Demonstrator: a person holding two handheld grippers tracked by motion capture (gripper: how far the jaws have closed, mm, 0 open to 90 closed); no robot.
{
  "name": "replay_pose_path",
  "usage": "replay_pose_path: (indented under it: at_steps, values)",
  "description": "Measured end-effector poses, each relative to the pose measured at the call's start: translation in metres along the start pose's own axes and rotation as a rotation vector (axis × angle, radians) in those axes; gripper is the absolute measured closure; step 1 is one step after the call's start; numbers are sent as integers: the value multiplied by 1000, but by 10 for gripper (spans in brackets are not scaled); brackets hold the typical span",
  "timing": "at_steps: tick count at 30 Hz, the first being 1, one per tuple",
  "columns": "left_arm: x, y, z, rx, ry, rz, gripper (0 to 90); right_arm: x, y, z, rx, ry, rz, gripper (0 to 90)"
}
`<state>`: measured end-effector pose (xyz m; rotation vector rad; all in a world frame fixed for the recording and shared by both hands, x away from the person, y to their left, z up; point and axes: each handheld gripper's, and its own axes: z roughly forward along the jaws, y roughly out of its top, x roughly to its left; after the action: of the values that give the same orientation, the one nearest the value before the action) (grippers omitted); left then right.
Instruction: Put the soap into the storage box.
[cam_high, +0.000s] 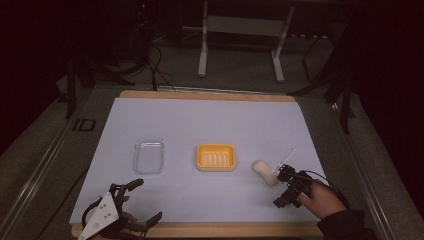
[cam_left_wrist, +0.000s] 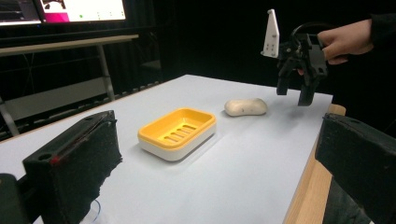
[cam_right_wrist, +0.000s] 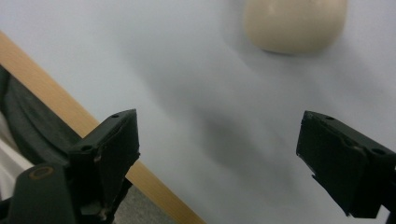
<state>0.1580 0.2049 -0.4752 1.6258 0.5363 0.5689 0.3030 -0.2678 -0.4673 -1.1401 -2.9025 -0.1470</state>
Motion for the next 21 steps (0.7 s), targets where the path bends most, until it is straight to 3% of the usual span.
replay_pose_path:
  at_steps: [9,21]
  values:
    - [0,0,0,1,-1,-1,1,-13,3,3,32,-18,37,131]
    - [0,0,1,3,-2,-2,1,-23,16,1,-35,-12,43,140]
